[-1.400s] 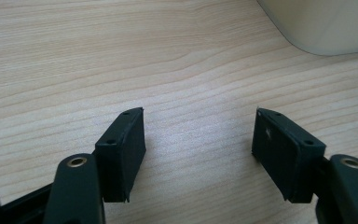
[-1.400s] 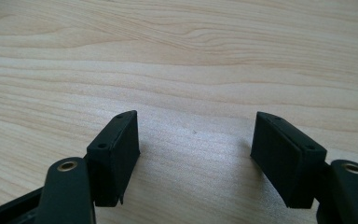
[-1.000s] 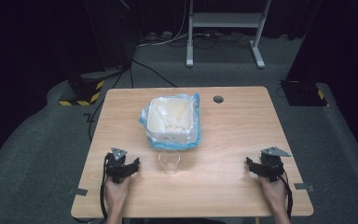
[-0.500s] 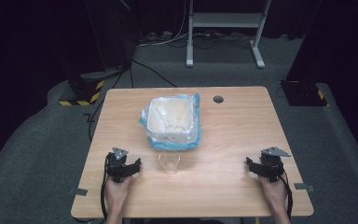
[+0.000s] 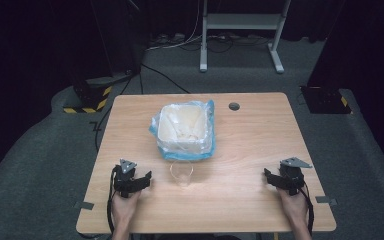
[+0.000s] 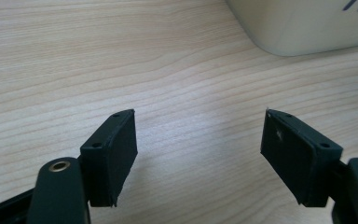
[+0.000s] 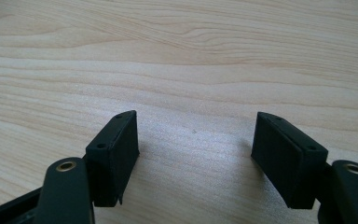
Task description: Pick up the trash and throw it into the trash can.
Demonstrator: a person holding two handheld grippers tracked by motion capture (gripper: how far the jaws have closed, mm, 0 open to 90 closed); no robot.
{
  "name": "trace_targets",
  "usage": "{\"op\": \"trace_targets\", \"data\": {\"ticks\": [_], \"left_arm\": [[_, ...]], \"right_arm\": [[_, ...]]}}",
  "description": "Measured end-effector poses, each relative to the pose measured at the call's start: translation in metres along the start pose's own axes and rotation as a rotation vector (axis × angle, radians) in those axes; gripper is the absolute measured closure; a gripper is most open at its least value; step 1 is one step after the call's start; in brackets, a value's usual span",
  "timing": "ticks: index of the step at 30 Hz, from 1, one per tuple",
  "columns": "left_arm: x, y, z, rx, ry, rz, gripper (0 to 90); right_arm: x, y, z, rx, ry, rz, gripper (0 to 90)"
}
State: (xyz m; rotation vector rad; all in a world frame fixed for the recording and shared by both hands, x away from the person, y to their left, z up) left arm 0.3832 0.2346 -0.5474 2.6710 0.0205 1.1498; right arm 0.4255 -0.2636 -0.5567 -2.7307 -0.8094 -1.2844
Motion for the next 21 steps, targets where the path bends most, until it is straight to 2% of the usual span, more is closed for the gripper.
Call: {"op": "trace_targets", "data": {"ticks": [9,12,21], "left_arm": [[0.004,0.005,-0.01,-0.038,0.015,-0.007,26.5],[0.007,0.009,-0.013,-0.046,0.026,0.004,27.6],[0.01,0.022,-0.017,-0.07,0.014,0.03,28.1]], "right_arm": [[0.0,0.0,0.0,0.0,0.001,-0.002,30.9],[0.0,0.0,0.0,0.0,0.001,-0.002,30.9],[0.0,0.0,0.0,0.0,0.001,-0.002,30.9]]}}
Point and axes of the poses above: each handheld gripper's, and its own axes: z roughly forward along the jaws, x roughly out of its top, y roughly to its right, the point moved 5 cm from there along z, roughly forward along the jaws, and after that the axes turned 14 degrees about -z, right-handed, at the moved point
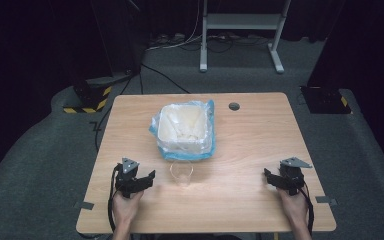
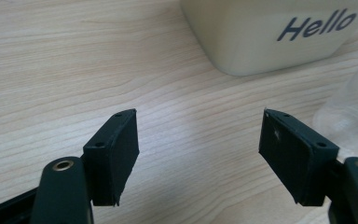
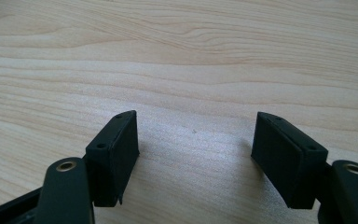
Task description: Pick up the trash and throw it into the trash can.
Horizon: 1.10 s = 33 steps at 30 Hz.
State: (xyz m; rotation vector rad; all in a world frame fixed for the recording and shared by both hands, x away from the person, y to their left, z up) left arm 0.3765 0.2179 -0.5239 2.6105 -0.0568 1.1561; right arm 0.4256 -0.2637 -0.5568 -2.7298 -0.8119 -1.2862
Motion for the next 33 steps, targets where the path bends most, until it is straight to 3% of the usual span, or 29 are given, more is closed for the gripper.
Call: {"op": "trace_targets", "data": {"ticks": [5,23,33], "left_arm": [[0.003,0.009,-0.003,-0.029,0.002,0.02,29.8],[0.011,0.03,-0.013,-0.107,0.011,0.035,31.7],[0.015,0.036,-0.02,-0.16,0.021,0.015,33.9]], "right_arm": [[0.0,0.0,0.0,0.0,0.0,0.0,30.8],[0.0,0.0,0.0,0.0,0.0,0.0,30.8],[0.0,0.0,0.0,0.0,0.0,0.001,30.8]]}}
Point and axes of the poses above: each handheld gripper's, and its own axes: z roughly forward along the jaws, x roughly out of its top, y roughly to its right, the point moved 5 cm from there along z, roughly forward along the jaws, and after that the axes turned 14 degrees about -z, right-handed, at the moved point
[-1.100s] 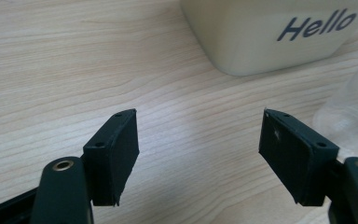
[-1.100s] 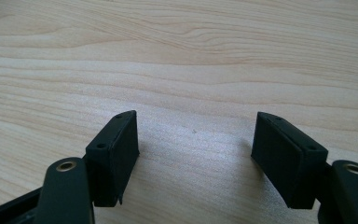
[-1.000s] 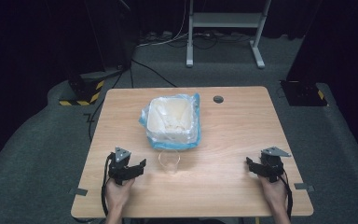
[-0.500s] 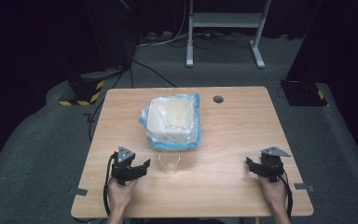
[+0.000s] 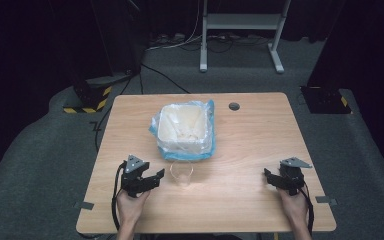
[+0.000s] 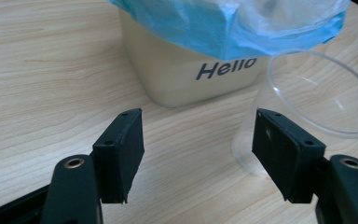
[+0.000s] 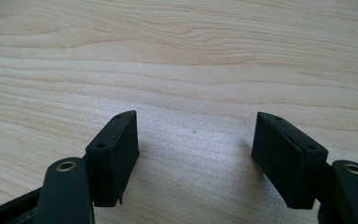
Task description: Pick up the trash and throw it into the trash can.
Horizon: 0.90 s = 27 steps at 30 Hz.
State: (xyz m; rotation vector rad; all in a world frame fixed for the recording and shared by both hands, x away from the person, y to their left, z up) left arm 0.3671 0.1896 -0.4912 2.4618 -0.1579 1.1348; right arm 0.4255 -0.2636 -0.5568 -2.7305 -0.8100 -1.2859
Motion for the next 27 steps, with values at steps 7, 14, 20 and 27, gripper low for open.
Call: {"op": "trace_targets", "data": {"ticks": [7,14,20,27], "left_arm": [[0.003,0.008,-0.001,-0.032,-0.003,0.005,36.0],[0.009,0.018,-0.002,-0.067,0.001,0.011,37.9],[0.012,0.026,0.004,-0.087,-0.016,0.017,46.2],[0.013,0.03,0.012,-0.092,-0.039,0.01,58.9]], "right_arm": [[0.0,0.0,0.0,0.0,0.0,0.0,30.8],[0.0,0.0,0.0,-0.001,0.0,0.0,30.8],[0.0,0.0,0.0,-0.001,0.0,0.0,30.8],[0.0,0.0,0.0,-0.001,0.0,0.0,30.8]]}}
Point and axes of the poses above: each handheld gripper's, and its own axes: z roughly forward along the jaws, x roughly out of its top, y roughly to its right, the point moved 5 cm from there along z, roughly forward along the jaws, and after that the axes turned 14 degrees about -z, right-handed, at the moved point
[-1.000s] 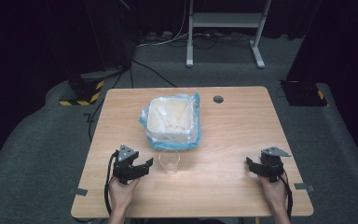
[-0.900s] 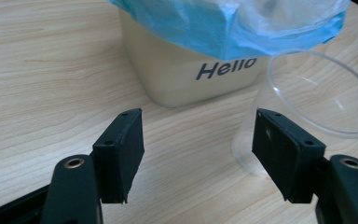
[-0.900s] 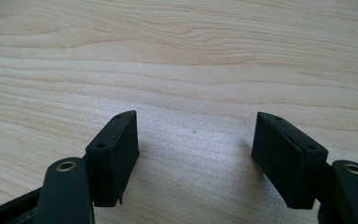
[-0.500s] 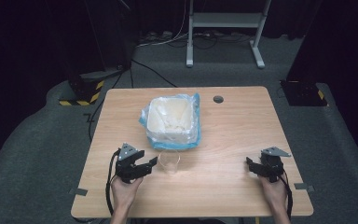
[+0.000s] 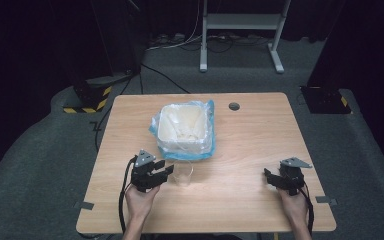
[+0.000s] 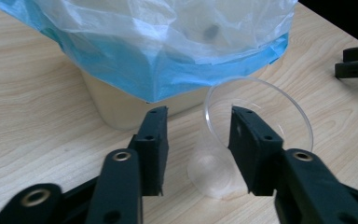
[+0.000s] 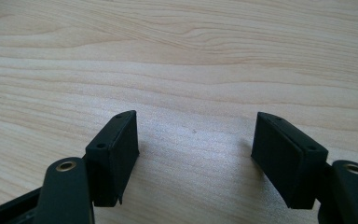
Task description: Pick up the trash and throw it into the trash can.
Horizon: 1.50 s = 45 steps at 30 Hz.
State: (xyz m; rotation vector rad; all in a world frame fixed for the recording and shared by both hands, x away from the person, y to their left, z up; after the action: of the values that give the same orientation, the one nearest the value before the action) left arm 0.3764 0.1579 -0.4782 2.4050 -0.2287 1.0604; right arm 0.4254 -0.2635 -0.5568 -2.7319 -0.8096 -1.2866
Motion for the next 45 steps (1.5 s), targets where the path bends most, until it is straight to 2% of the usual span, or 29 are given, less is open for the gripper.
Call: {"op": "trace_targets", "data": {"ticks": [11,20,24,31,36,45], "left_arm": [[0.0,0.004,0.011,0.002,-0.035,0.006,73.7],[-0.001,0.007,0.013,-0.006,-0.047,0.018,82.7],[-0.001,0.008,0.013,-0.011,-0.046,0.02,83.4],[0.0,0.012,0.009,-0.019,-0.048,0.048,84.1],[0.002,0.013,0.006,-0.023,-0.054,0.049,84.4],[0.012,0.02,-0.007,-0.03,-0.05,0.066,84.7]], "right_arm": [[0.0,0.0,0.0,-0.002,0.0,-0.001,30.8],[0.0,0.0,0.0,-0.002,0.0,-0.001,30.8],[0.0,0.0,0.0,-0.003,0.0,-0.001,30.8],[0.0,0.0,0.0,-0.002,0.0,-0.001,30.8],[0.0,0.0,0.0,-0.001,-0.001,-0.001,30.8],[0.0,0.0,0.0,-0.002,0.0,-0.001,30.7]]}}
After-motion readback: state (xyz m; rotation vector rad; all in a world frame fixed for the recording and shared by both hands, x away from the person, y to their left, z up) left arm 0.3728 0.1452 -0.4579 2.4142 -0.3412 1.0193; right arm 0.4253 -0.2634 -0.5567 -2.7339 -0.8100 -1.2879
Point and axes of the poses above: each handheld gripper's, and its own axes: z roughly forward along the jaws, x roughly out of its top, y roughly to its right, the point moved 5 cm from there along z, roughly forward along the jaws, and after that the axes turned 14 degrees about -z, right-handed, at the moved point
